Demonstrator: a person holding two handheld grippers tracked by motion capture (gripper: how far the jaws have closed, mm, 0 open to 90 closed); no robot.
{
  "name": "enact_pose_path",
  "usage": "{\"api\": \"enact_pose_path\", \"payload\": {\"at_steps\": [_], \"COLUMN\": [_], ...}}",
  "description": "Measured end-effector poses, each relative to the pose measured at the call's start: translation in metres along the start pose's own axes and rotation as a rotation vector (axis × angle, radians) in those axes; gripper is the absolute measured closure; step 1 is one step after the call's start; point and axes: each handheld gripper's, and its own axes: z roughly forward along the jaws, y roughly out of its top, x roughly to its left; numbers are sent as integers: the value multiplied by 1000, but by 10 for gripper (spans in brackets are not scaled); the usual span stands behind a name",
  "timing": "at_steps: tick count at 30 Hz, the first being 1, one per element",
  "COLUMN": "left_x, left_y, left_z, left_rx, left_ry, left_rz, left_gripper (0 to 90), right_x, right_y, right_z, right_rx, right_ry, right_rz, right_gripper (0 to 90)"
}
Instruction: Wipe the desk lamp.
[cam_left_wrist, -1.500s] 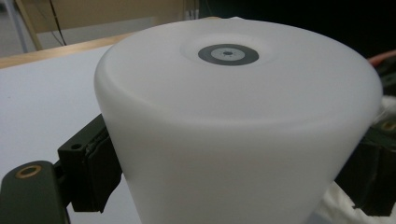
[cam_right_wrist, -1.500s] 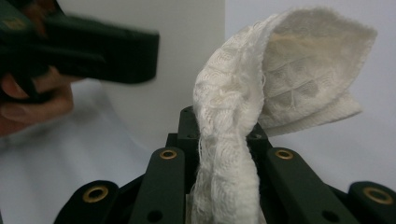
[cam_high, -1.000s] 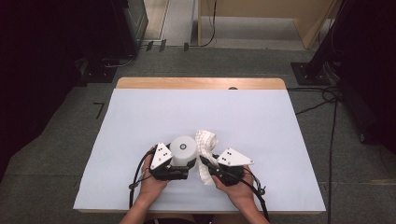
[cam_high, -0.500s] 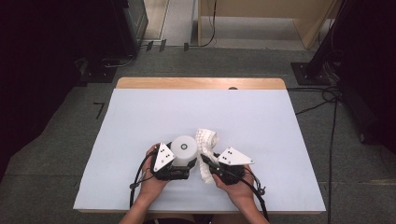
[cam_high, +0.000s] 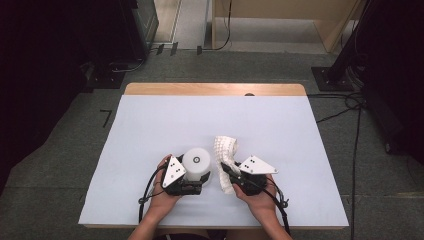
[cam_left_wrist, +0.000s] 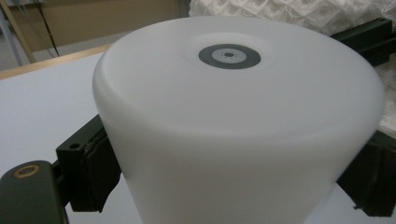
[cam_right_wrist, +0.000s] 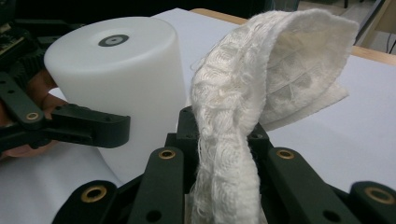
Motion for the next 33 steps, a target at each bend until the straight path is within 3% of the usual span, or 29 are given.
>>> {"api": "enact_pose_path", "payload": {"at_steps": [3, 4, 7, 9, 10, 11, 13, 17, 18, 22, 27, 29, 33], "left_x": [-1, -1, -5, -7, -12, -12, -18, -23, -23, -21, -8, -1, 0], "left_y": [2, 3, 4, 4, 5, 5, 5, 3, 1, 1, 3, 9, 16], "left_z": [-1, -2, -4, -4, -3, -3, -1, 4, 6, 5, 0, -8, -14], "left_rx": [6, 10, 24, 23, 38, 38, 63, 92, 94, 86, 83, 28, -10], "left_ry": [-1, -4, 67, 79, 135, 135, 174, 188, 206, 182, 155, 95, 49], "left_rz": [-28, -55, -47, -47, -44, -44, -72, -68, -71, -64, -97, -117, -122], "left_gripper": [60, 3, 0, 0, 0, 0, 0, 0, 41, 84, 86, 86, 86], "right_x": [-2, -3, -4, -4, -5, -5, -4, -3, -2, -1, 2, 2, 6], "right_y": [-1, -2, -3, -3, -4, -4, -6, -8, -9, -9, -8, -9, -9], "right_z": [0, 0, 1, 1, 2, 2, 3, 6, 7, 7, 8, 10, 15], "right_rx": [1, 5, 8, 6, 10, 10, 18, 26, 29, 29, 30, 41, 67], "right_ry": [-3, -4, -7, -8, -9, -9, -10, -3, 0, 8, 19, 32, 46], "right_rz": [2, 13, 12, 13, 19, 19, 21, 29, 27, 26, 26, 37, 45], "right_gripper": [753, 753, 752, 752, 751, 751, 750, 750, 750, 750, 750, 750, 750]}}
